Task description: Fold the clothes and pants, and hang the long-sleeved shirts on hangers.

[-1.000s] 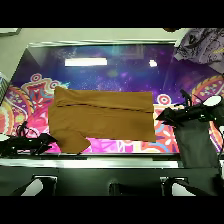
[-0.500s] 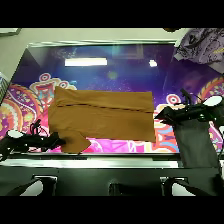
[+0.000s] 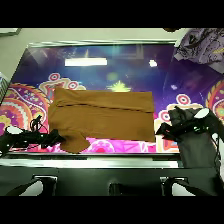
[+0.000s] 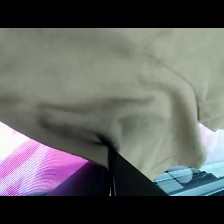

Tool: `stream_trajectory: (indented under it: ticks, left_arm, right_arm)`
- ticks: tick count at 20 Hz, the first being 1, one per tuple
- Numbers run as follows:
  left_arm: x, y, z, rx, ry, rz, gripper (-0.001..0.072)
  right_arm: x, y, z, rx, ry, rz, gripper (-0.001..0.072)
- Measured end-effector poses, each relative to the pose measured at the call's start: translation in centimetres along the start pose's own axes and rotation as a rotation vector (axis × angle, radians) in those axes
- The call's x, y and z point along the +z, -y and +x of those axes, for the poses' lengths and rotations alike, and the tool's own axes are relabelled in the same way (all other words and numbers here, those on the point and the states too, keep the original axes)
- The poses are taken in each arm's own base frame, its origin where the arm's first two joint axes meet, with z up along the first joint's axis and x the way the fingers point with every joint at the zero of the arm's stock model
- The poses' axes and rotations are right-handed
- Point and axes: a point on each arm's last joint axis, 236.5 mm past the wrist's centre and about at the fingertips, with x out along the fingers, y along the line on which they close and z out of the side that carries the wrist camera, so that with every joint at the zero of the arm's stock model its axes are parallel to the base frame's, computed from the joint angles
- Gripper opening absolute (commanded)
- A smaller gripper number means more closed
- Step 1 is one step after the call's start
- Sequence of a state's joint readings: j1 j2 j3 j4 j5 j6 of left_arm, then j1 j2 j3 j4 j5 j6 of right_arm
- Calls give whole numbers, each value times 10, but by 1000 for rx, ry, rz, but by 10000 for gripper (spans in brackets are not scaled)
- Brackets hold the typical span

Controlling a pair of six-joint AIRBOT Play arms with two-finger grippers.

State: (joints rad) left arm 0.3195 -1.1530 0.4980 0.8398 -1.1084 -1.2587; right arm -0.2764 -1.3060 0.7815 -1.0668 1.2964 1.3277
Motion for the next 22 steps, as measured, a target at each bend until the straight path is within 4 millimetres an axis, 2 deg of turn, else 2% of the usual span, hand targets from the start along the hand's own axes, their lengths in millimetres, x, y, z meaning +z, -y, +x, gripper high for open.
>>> stream_trajectory:
  ticks: [4, 8, 9, 10, 11, 13, 16, 18, 22]
  left_arm:
    - [2, 3, -3, -5, -2, 11, 16]
    - [2, 4, -4, -6, -4, 14, 16]
    - [2, 4, -4, -6, -5, 14, 16]
    - [1, 5, -4, -7, -7, 14, 16]
    - [1, 5, -4, -7, -7, 14, 16]
    - [1, 5, -4, -8, -8, 14, 16]
    - [3, 7, -7, -9, -4, 22, 14]
    - [9, 8, -16, 6, 10, 20, 13]
    - [7, 4, -51, 109, 34, 21, 13]
  right_arm:
    - [-18, -1, 23, 54, -27, 29, 484]
    - [-18, -9, 36, 115, 1, 56, 478]
    - [-17, -11, 37, 127, 9, 64, 414]
    - [-15, -11, 39, 131, 19, 70, 298]
    - [-13, -9, 41, 128, 30, 72, 226]
    - [-6, -7, 43, 125, 58, 79, 34]
    - [4, -11, 42, 142, 100, 92, 35]
    - [7, -13, 37, 142, 123, 95, 35]
    - [-12, -22, 17, 131, 104, 106, 34]
